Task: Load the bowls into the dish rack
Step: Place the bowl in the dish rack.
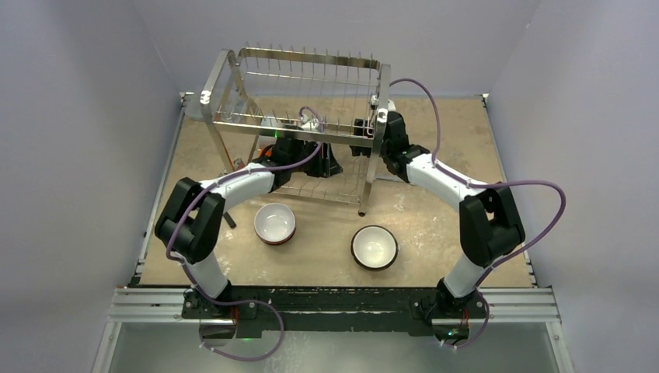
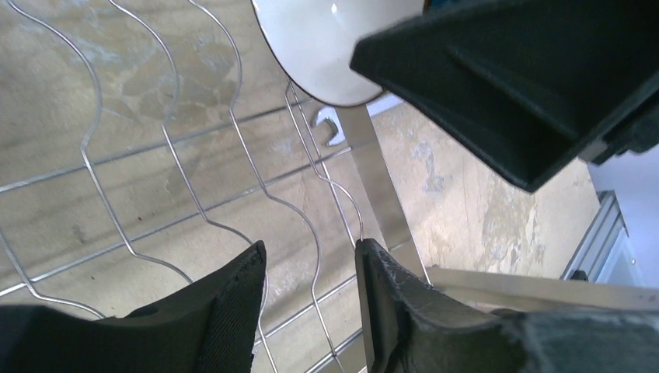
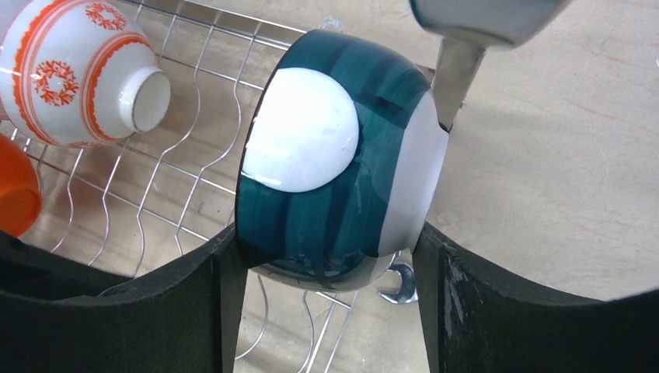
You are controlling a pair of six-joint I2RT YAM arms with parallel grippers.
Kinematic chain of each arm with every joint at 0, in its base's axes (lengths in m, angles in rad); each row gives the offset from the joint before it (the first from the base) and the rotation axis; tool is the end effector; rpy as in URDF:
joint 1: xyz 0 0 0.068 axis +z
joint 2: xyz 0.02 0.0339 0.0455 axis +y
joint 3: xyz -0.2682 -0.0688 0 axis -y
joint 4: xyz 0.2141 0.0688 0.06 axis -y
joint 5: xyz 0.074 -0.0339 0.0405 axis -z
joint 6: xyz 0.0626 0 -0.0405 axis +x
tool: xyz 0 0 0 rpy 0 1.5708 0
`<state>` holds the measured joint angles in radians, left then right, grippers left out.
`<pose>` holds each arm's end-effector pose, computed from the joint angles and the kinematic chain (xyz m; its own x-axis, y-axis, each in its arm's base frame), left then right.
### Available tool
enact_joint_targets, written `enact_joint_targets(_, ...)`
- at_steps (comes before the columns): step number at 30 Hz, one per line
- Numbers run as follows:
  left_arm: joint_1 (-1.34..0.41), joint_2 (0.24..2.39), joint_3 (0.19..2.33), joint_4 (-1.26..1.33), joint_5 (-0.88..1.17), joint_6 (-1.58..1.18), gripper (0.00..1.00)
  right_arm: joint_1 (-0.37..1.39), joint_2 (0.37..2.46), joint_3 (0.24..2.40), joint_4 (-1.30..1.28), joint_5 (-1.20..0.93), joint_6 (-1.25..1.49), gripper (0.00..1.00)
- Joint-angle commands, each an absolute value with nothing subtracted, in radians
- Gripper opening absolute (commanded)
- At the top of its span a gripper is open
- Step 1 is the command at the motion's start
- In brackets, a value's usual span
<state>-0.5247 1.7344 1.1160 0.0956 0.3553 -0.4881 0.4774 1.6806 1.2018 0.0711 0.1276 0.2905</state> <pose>0.3248 -0.2132 0.2366 -0.7243 -0.0888 -0.6838 0.4426 0.7006 -0.5597 0.3518 0.1730 0.2807 -0.4382 0.0932 -0.8940 -0.2364 0.9477 0.2146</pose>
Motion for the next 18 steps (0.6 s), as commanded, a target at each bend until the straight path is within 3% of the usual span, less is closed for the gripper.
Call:
enact_joint_targets(1,-0.546,1.679,1.057,0.182,0.397,-0.493,0.43,0.498,1.700,1.165,0.134,0.119,0.235,0.00)
enact_joint_targets(11,-0.557,1.635,0.947,0.242,0.383,-0.528,0.40,0.497,1.724,1.105,0.273,0.043,0.282,0.00)
enact_joint_targets(18,-0.557,1.609,0.931,0.211,0.343,-0.510,0.39,0.502,1.728,1.095,0.281,0.191,0.311,0.00)
